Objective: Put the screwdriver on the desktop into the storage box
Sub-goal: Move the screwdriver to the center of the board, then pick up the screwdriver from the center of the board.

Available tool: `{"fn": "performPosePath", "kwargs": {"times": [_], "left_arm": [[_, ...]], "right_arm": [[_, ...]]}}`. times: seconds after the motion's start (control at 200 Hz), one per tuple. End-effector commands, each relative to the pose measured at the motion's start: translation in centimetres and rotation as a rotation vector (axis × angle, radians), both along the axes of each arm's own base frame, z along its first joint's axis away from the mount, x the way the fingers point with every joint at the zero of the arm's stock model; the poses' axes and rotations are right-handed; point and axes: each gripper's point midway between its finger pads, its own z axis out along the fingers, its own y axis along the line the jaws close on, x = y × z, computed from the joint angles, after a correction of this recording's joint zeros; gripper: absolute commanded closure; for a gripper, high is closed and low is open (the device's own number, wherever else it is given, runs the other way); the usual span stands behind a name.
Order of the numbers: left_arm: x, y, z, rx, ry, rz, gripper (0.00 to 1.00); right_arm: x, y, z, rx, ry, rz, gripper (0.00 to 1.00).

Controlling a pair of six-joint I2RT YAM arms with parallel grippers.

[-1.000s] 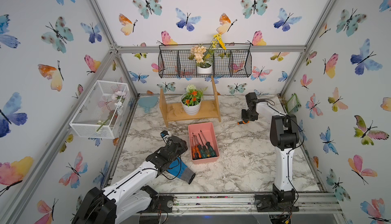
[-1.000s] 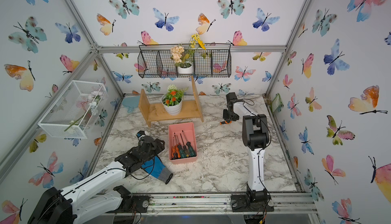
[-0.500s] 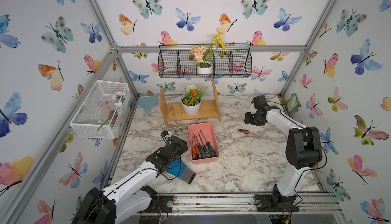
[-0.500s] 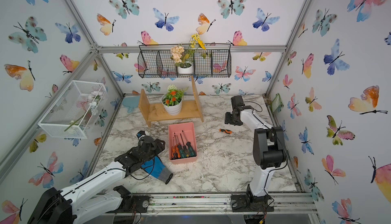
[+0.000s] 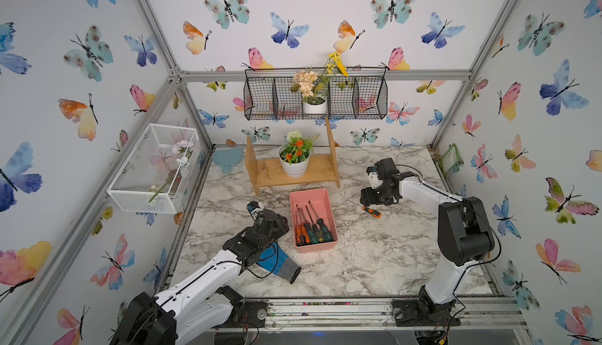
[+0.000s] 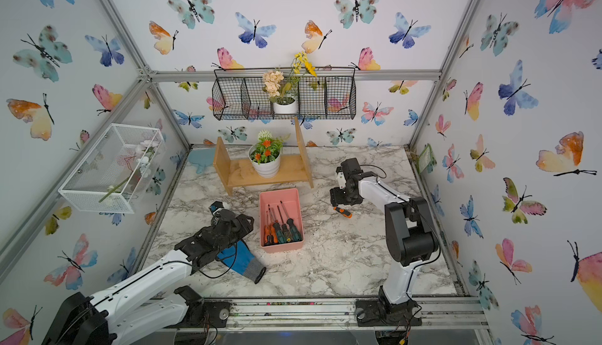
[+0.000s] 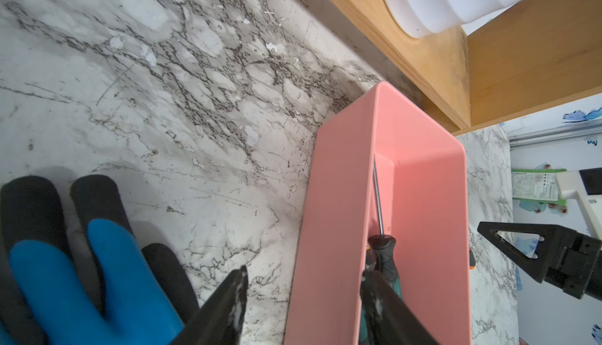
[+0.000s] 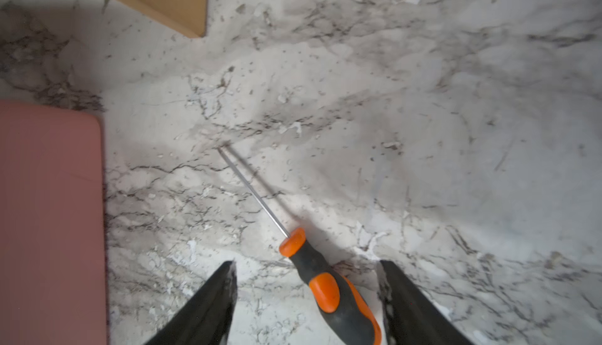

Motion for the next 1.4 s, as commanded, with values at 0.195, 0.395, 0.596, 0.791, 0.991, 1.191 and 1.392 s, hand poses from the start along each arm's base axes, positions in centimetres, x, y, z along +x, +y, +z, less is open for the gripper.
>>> {"fn": "performPosePath", "kwargs": {"times": [0.195, 0.395, 0.596, 0.791, 0.991, 1.191, 1.392], "left_arm": [[-0.3, -0.2, 0.5, -0.005, 0.003, -0.024, 0.39], [-0.1, 0.0, 0.6, 0.004, 0.003, -0.017, 0.39], [0.0, -0.1, 0.7, 0.006, 0.009, -0.013, 0.4], [0.2, 0.2, 1.1, 0.017, 0.002, 0.005, 0.4], [0.2, 0.2, 1.0, 0.019, 0.007, 0.006, 0.4], [0.2, 0.3, 0.9, 0.025, 0.008, 0.01, 0.4], [0.2, 0.4, 1.1, 0.029, 0.008, 0.013, 0.4]], "right_arm": [[-3.3, 0.7, -2.7, -0.032, 0.12, 0.058, 0.36], [-5.4, 1.6, -3.7, -0.084, 0.16, 0.085, 0.42], [-7.3, 2.2, -4.0, -0.154, 0.183, 0.109, 0.51], [-8.3, 2.0, -4.8, -0.191, 0.21, 0.102, 0.6], [-8.3, 2.0, -5.5, -0.229, 0.22, 0.104, 0.69], [-8.3, 2.1, -5.9, -0.251, 0.222, 0.104, 0.76], [-7.2, 1.6, -3.1, -0.26, 0.121, 0.054, 0.98]]}}
